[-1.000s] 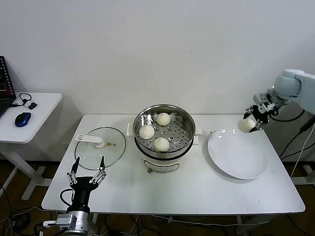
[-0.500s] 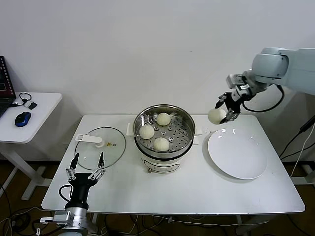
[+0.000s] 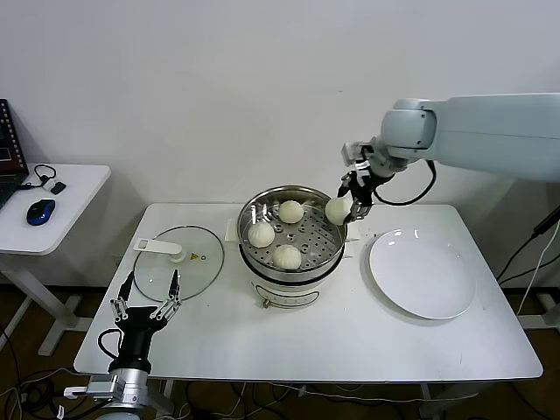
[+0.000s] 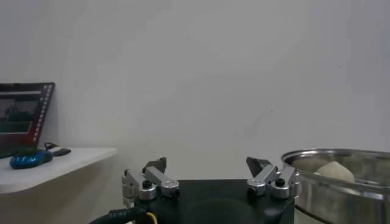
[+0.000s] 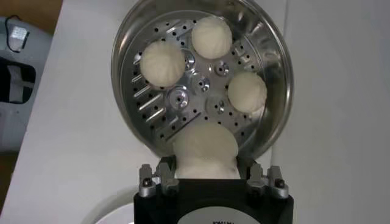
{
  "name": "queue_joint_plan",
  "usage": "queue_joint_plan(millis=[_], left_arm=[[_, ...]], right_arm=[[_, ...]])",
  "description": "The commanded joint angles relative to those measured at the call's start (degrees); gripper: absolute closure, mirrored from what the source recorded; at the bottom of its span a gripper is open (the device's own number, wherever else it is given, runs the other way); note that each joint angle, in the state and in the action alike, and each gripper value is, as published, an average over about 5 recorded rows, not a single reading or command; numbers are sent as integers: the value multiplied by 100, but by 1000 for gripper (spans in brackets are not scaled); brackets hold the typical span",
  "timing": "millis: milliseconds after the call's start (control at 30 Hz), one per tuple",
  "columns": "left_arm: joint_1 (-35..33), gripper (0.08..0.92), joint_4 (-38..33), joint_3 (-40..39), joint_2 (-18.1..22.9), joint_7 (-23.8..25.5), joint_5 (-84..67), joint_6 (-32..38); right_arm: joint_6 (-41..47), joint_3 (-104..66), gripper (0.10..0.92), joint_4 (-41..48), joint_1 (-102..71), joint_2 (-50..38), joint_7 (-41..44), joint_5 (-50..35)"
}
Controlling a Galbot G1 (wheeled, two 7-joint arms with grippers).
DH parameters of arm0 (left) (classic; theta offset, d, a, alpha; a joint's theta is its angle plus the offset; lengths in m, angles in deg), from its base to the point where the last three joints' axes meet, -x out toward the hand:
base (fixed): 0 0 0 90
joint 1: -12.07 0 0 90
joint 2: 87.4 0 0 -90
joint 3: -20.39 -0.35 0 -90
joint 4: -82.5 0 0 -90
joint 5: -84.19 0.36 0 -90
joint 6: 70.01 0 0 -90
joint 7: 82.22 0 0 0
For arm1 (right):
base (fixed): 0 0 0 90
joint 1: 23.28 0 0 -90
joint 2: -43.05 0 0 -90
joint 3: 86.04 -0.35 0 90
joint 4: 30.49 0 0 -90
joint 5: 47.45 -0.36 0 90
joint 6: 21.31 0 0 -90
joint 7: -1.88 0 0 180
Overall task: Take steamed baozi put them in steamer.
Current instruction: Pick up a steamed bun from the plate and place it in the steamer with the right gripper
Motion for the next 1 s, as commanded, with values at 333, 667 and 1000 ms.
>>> queue_joint_plan(millis=[333,667,1000], left_arm=[[55,177,71,18,-1,3,-33,-10],[109,177,137,34,-4,2,-57,-4],[153,177,183,50,-9,1,-82,-3]], right_arm=[[252,-911,368,1083,-1696,594,-225,418],[267,-1068,364,1321,-2032,664,-233,588],[252,-1108,364,1525,-2128,743,-220,645]])
